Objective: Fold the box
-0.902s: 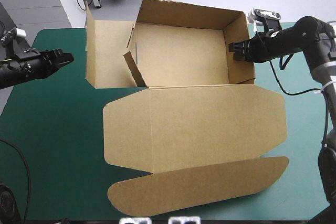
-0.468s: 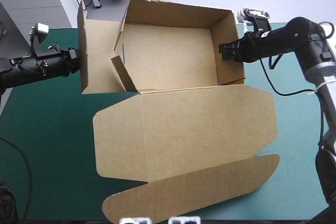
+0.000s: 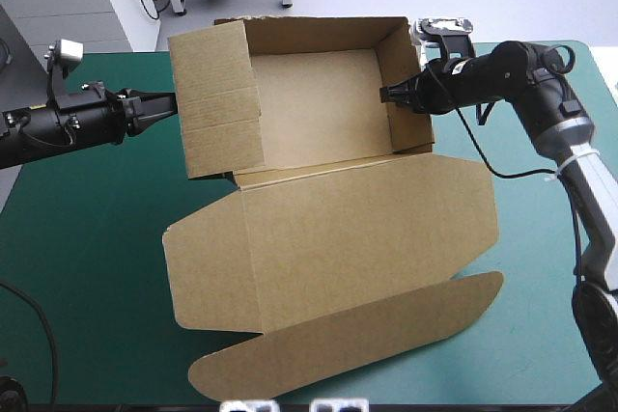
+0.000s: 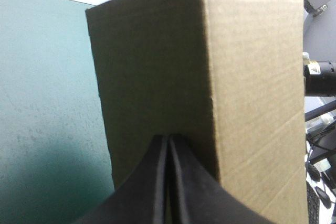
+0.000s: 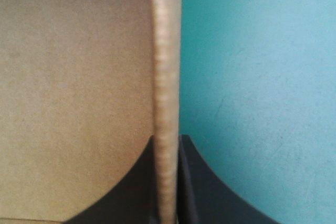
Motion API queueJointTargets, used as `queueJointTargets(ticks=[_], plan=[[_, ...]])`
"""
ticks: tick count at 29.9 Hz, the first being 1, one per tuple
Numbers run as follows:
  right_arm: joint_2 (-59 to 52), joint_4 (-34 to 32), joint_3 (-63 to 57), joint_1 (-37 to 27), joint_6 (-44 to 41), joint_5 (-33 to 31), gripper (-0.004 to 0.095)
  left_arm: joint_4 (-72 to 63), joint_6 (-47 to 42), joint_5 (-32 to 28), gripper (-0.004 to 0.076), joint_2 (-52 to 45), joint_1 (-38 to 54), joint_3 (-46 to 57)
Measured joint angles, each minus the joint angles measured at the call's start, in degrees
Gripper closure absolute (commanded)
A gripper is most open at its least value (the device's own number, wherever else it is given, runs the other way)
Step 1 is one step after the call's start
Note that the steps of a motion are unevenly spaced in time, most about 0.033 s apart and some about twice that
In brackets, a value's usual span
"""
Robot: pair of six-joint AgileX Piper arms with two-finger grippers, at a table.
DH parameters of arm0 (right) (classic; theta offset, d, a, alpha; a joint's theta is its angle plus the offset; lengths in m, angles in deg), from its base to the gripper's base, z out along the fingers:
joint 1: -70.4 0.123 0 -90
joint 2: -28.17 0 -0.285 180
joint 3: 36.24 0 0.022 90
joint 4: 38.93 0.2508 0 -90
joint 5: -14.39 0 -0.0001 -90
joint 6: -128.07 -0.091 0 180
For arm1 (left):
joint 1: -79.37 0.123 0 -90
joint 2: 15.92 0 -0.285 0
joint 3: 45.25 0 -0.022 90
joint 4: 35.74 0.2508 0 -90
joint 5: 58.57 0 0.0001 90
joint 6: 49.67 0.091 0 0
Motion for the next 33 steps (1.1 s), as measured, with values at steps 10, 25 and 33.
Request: queueJointTargets(ticks=[10,25,33], plan=[[0.73,-1.53,0.0,4.27,-1.81,3.81,0.0925,5.31,-3.13,0.29,0.0679,-1.07,0.0,-0.11],[2.71,-2.05,0.0,5.24,-2.63,6.24,0.0924,6.54,-5.19,0.34,0.0191,-1.07,-3.28,-0.11],[2.76,-2.28,0.0,5.5,-2.7,6.34,0.0919,7.45,-5.6,-0.35,0.021,-1.07,-6.8,-0.11]])
